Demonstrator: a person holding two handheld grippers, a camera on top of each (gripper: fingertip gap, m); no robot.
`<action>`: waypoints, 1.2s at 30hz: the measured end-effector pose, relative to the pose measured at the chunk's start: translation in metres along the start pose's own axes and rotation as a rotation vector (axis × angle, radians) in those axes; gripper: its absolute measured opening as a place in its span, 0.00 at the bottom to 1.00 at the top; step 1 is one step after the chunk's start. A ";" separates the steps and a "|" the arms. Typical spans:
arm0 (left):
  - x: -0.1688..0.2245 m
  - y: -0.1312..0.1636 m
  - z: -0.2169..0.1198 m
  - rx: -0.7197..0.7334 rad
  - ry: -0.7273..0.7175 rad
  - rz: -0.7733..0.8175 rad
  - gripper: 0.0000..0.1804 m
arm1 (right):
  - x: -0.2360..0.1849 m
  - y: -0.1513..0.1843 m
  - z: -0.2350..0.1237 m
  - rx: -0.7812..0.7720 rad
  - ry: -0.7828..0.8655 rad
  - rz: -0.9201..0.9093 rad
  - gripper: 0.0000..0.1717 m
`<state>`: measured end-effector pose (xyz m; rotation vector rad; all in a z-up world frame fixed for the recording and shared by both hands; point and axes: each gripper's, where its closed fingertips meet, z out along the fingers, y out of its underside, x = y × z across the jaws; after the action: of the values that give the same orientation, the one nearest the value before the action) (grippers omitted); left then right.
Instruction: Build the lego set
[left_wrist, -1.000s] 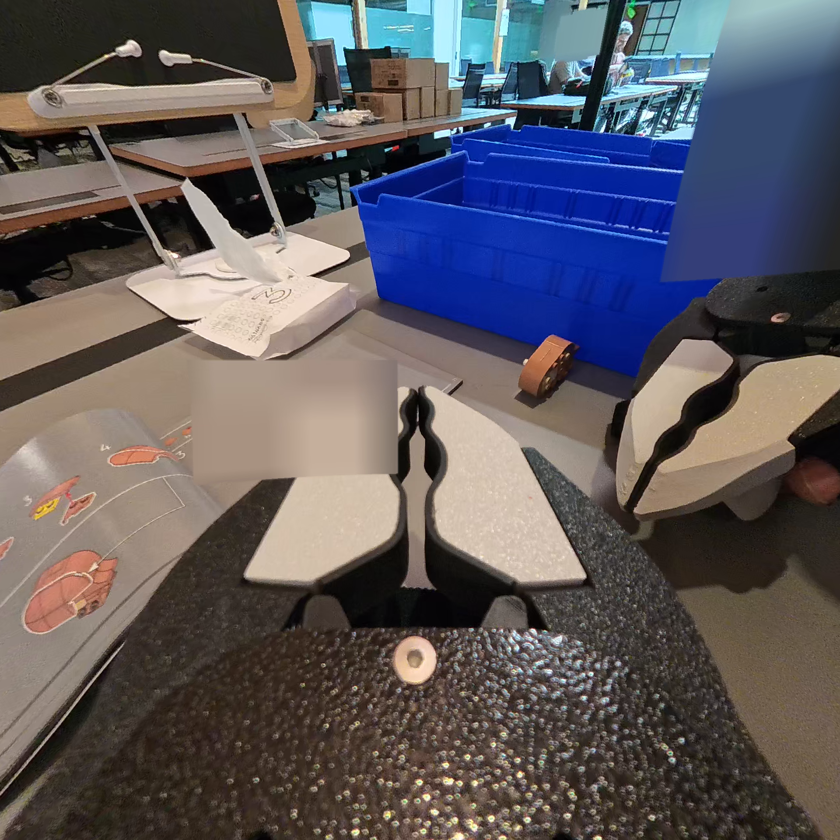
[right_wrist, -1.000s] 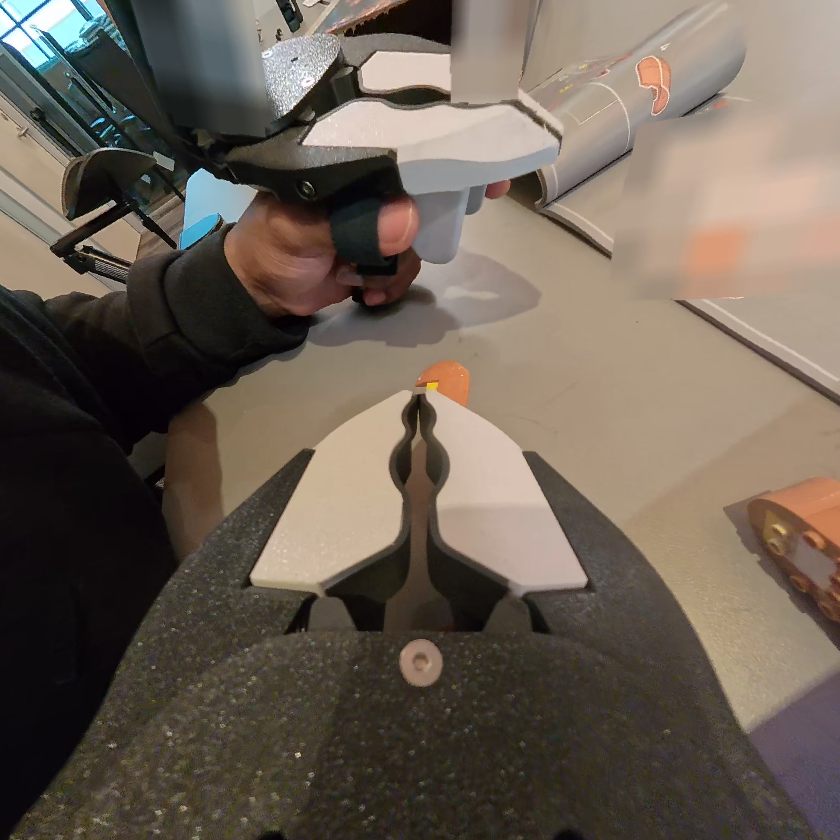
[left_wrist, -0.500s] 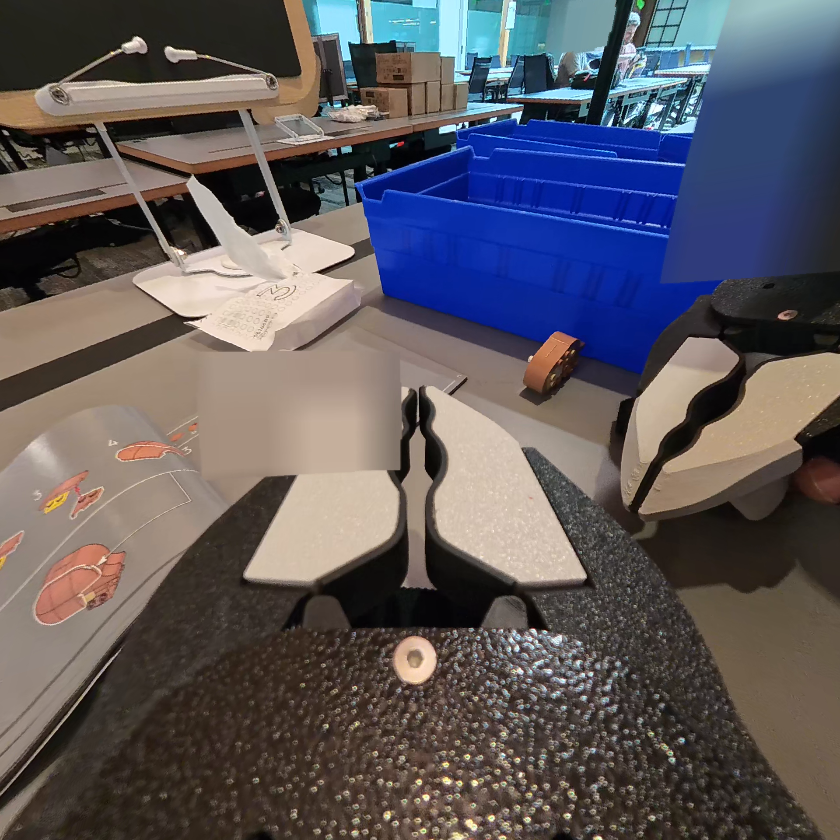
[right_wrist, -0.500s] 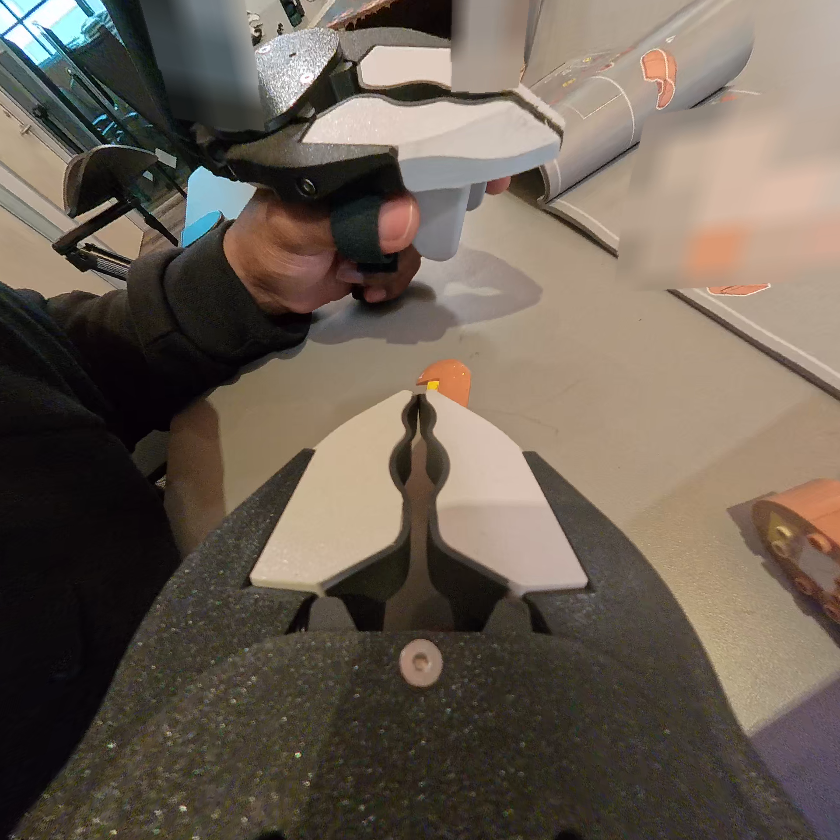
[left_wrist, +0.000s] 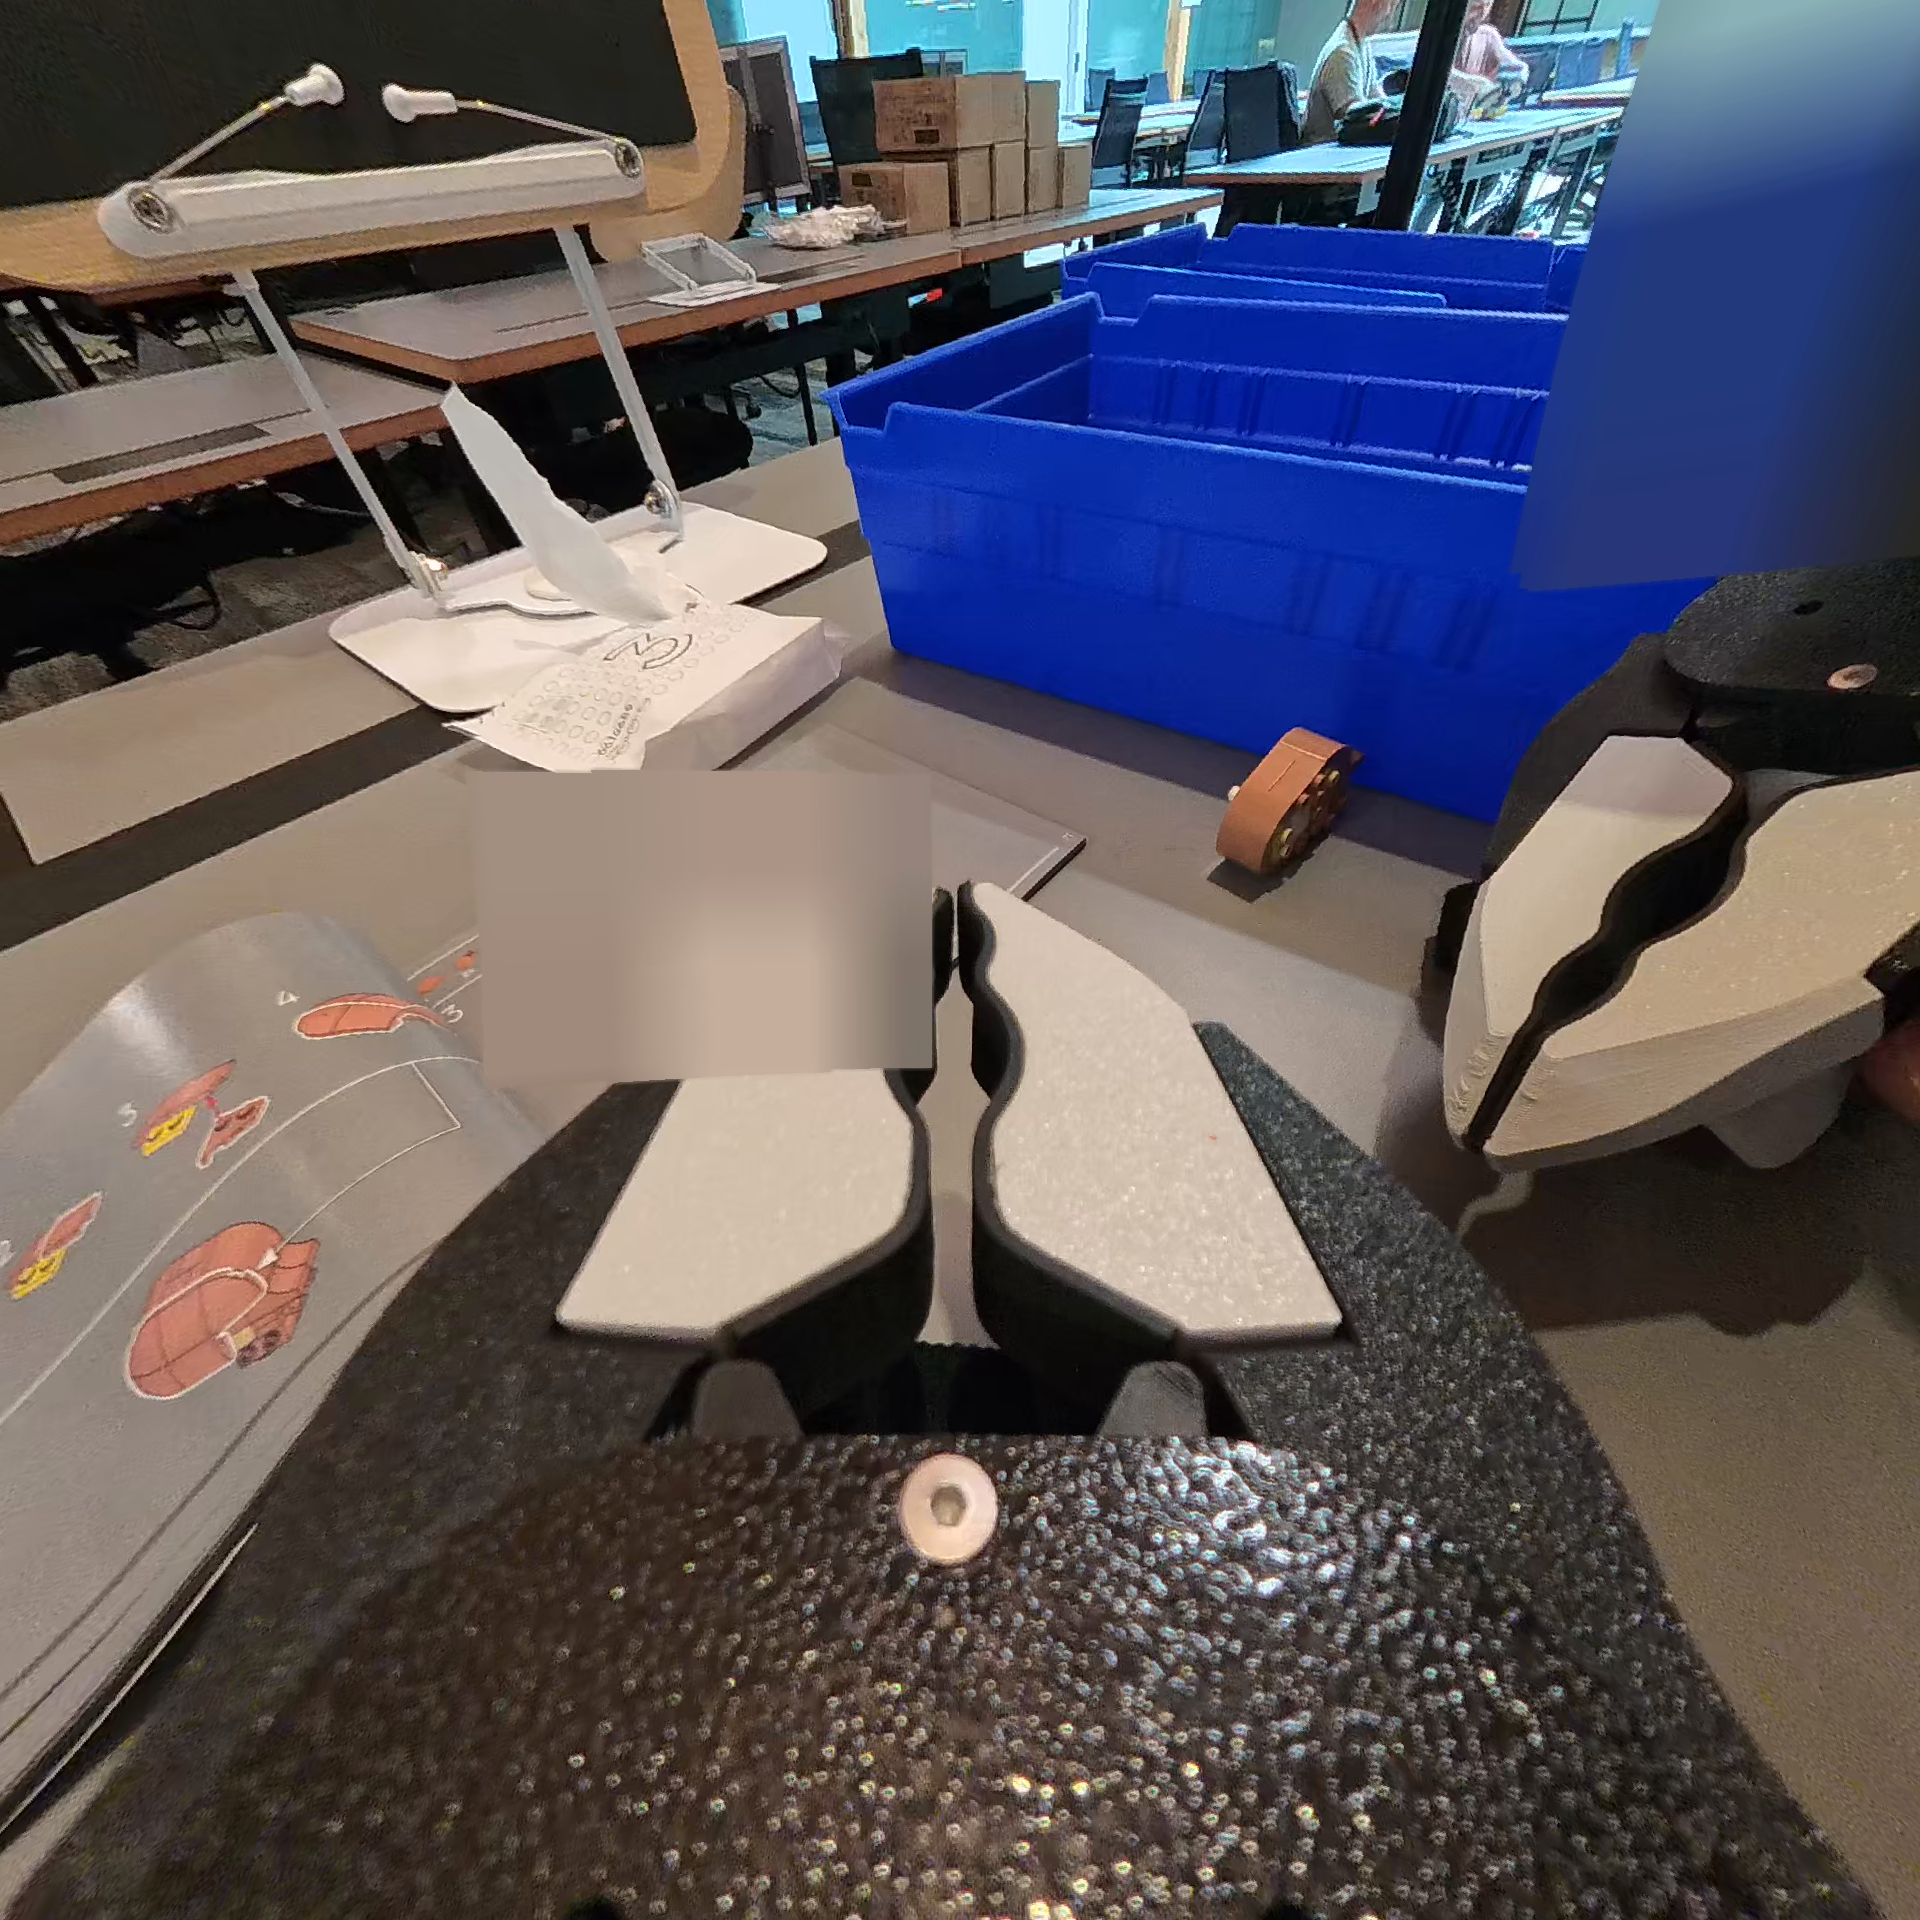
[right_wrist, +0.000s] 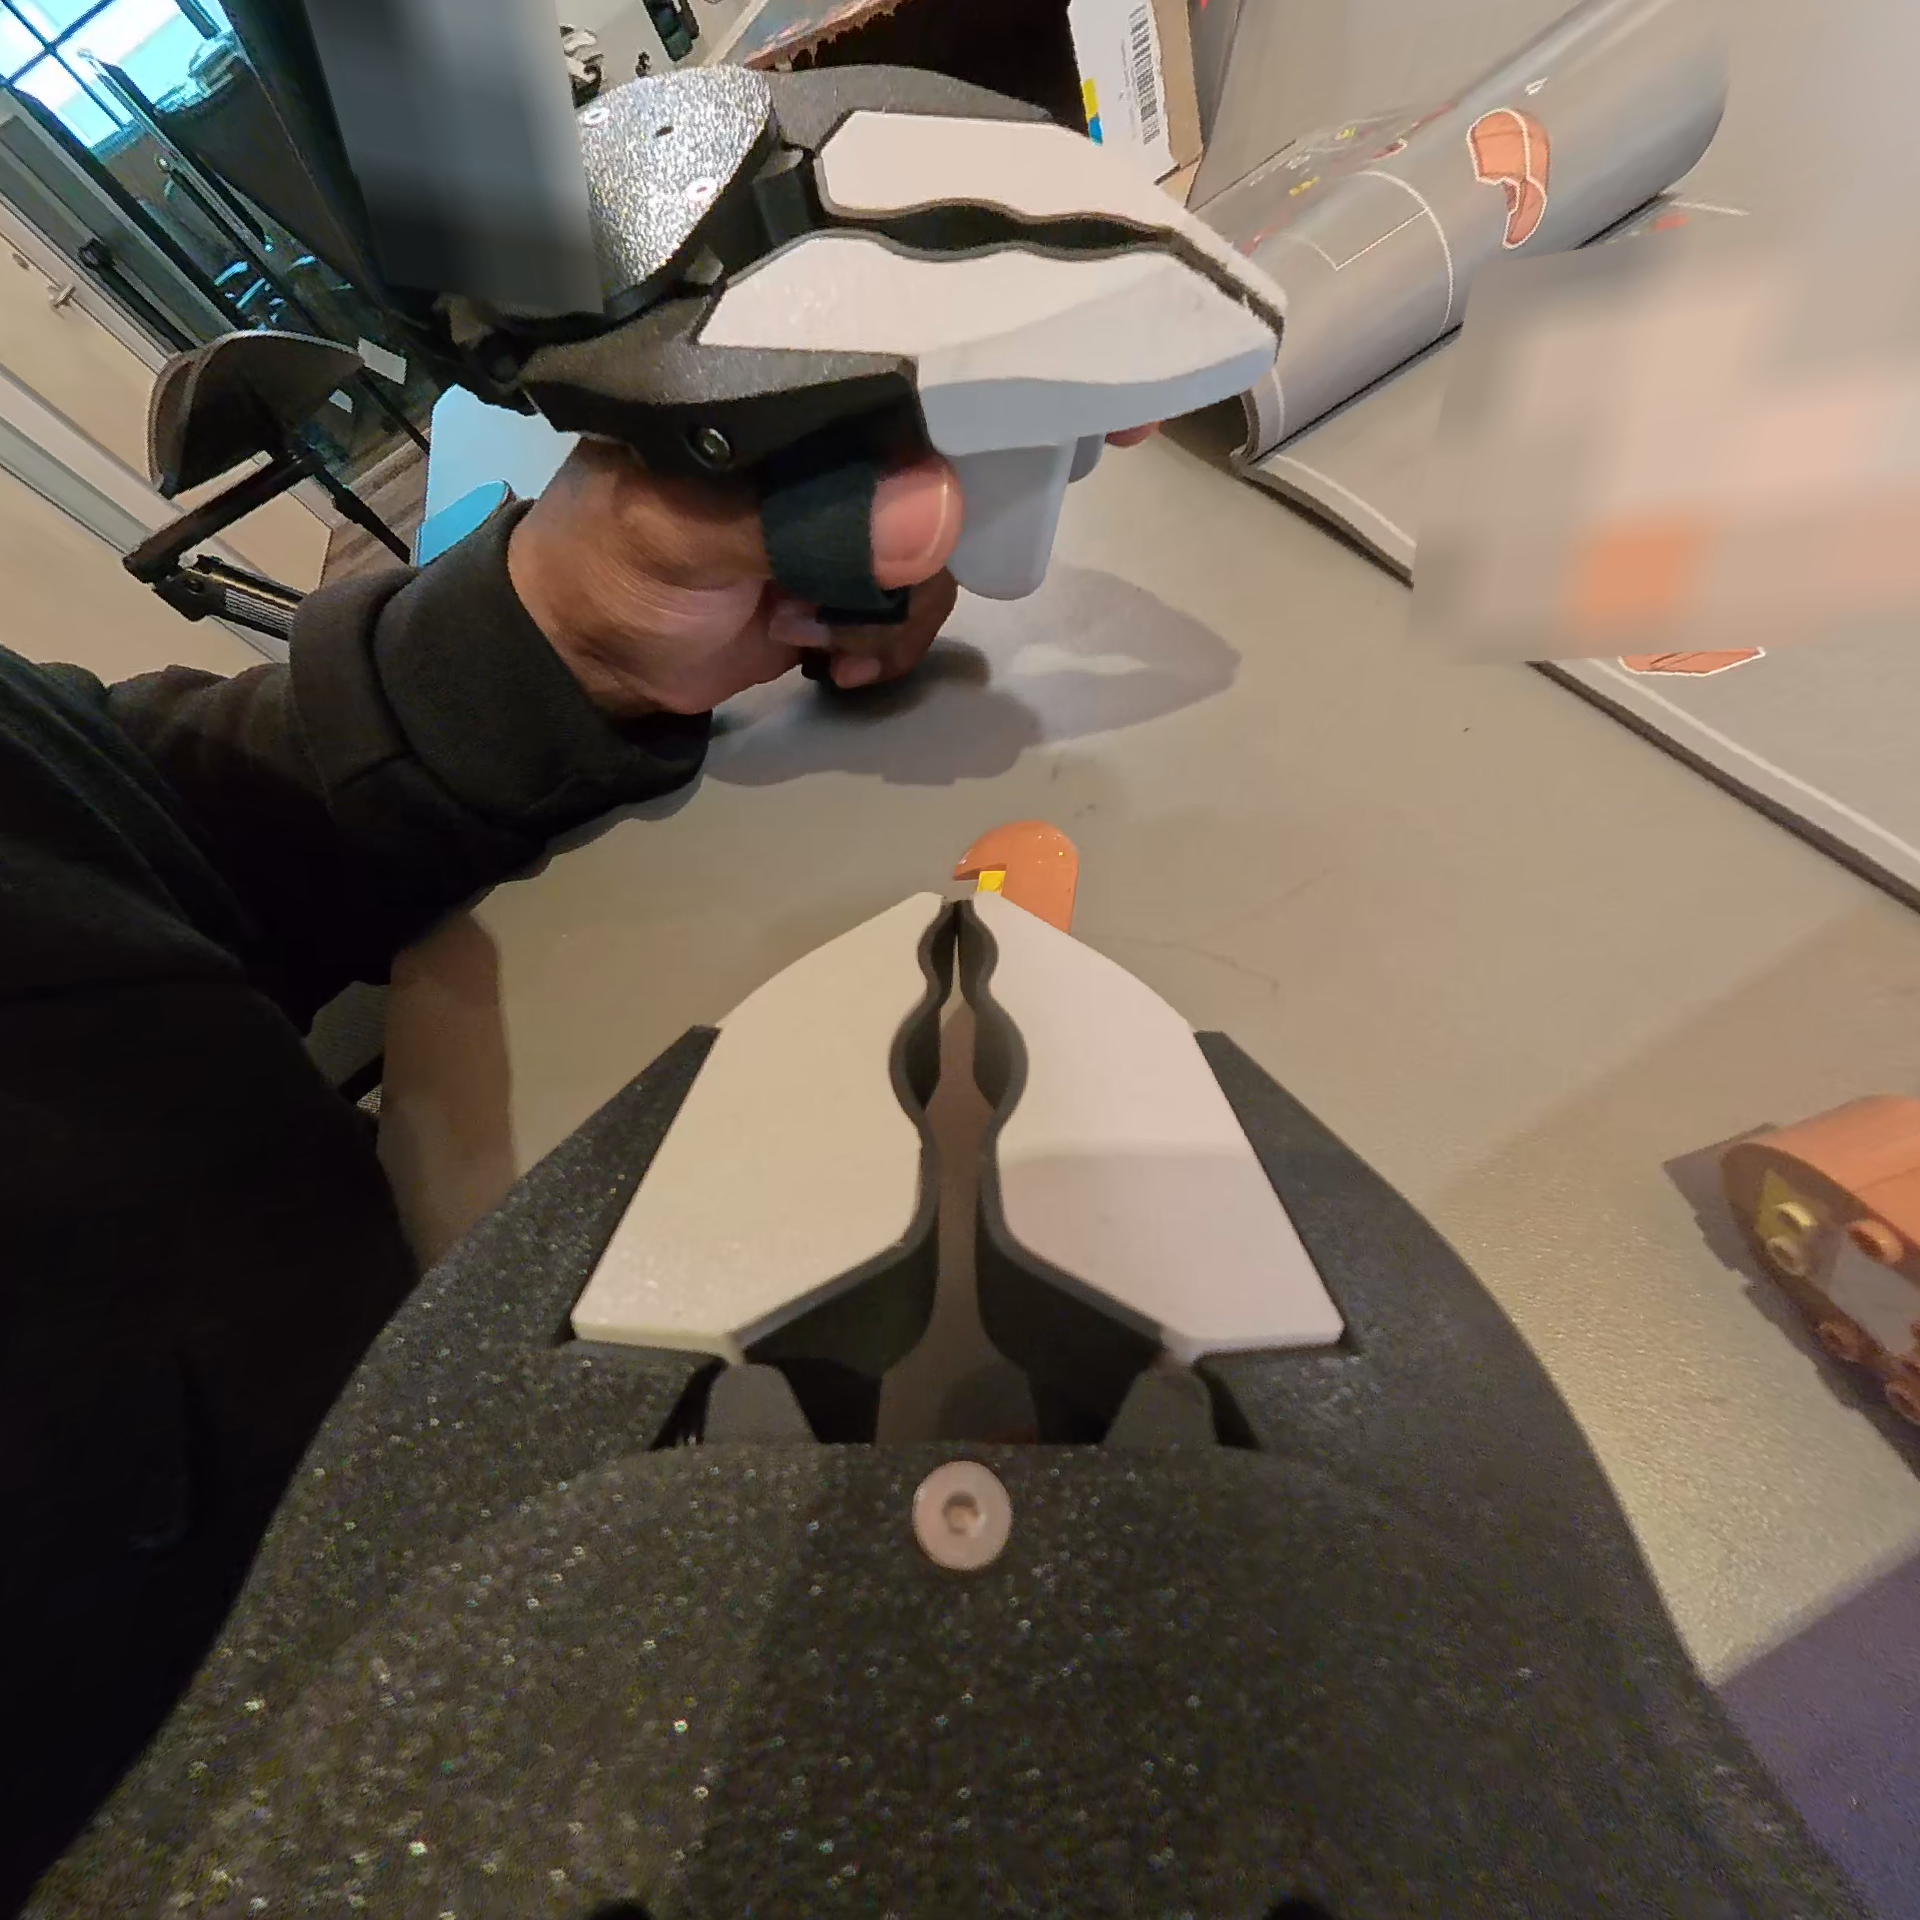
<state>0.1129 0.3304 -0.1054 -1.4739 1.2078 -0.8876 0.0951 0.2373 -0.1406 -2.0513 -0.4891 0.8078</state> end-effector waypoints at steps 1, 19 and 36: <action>0.000 0.000 0.000 -0.001 -0.001 0.002 0.00 | 0.000 0.000 0.000 0.000 0.000 0.000 0.00; -0.004 0.006 0.002 -0.049 -0.043 0.027 0.00 | -0.017 -0.006 -0.008 0.051 -0.100 -0.028 0.02; 0.021 0.008 -0.037 0.015 0.076 0.153 0.00 | 0.213 -0.036 -0.233 -0.985 0.209 -0.781 0.04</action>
<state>0.0807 0.3010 -0.1057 -1.3273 1.3478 -0.8529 0.4079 0.2503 -0.0893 -2.4100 -1.6634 -0.1950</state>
